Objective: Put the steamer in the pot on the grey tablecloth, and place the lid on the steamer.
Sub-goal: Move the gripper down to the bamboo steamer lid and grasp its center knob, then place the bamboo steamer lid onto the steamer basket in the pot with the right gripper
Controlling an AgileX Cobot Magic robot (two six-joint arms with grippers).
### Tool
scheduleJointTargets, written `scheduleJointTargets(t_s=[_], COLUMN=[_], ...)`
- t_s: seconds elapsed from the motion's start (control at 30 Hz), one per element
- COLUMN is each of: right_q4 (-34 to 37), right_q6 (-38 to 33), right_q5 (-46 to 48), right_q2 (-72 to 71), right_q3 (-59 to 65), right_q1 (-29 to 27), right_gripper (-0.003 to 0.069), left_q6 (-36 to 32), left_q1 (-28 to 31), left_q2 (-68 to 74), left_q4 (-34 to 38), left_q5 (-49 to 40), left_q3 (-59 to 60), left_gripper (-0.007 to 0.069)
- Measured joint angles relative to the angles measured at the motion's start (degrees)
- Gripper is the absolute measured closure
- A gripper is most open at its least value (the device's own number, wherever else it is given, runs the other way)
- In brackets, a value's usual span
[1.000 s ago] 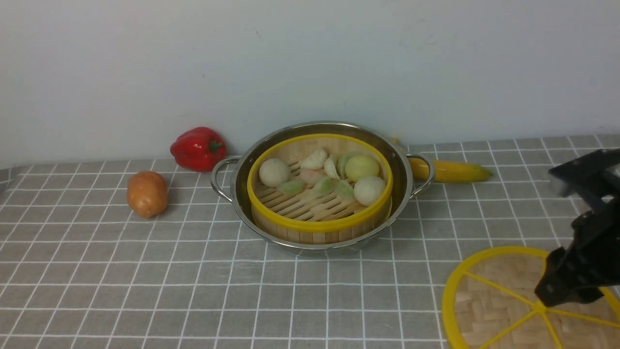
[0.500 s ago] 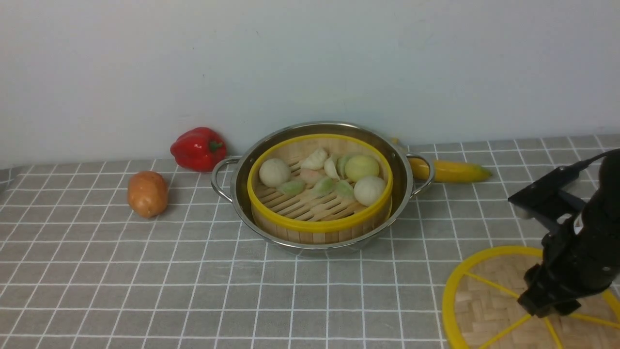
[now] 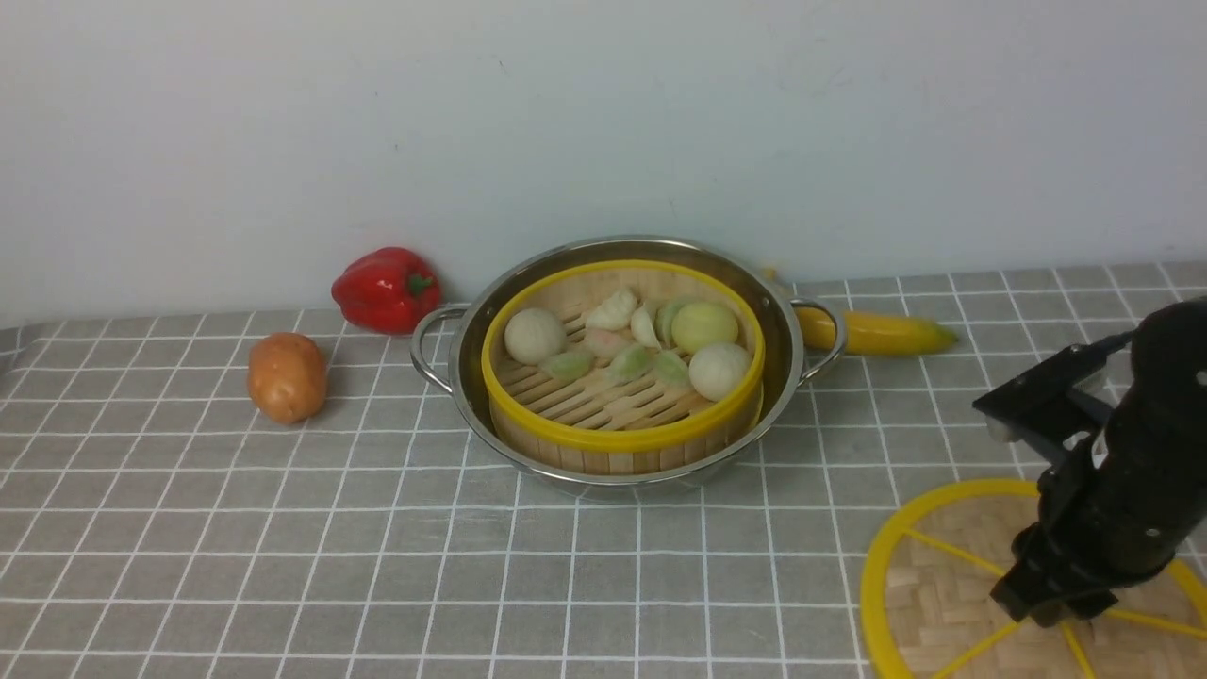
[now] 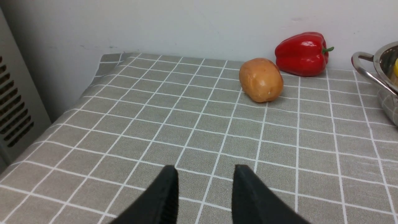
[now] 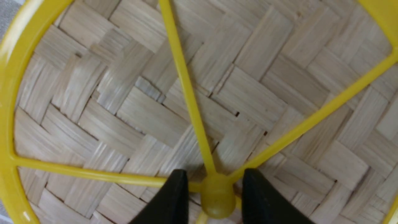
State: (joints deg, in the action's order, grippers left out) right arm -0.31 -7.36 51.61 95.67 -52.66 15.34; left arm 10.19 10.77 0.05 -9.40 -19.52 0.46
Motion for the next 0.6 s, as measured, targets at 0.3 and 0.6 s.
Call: scheduleJointTargets(t_s=[0.3, 0.6], right_q4=[-0.06, -0.06], right_q6=[2.98, 10.69], right_q5=[-0.51, -9.01], right_q2=[-0.99, -9.34], right_q3=[0.04, -5.68], right_q1=[0.0, 0.54], right_gripper=[0.051, 0.051], left_q6=[0.0, 0.0], left_q1=[0.0, 0.0], left_q2=[0.0, 0.0], left_q4=[0.0, 0.0], left_q5=[0.0, 0.0], left_q3=[0.0, 0.0], left_gripper=[0.0382, 0.0382])
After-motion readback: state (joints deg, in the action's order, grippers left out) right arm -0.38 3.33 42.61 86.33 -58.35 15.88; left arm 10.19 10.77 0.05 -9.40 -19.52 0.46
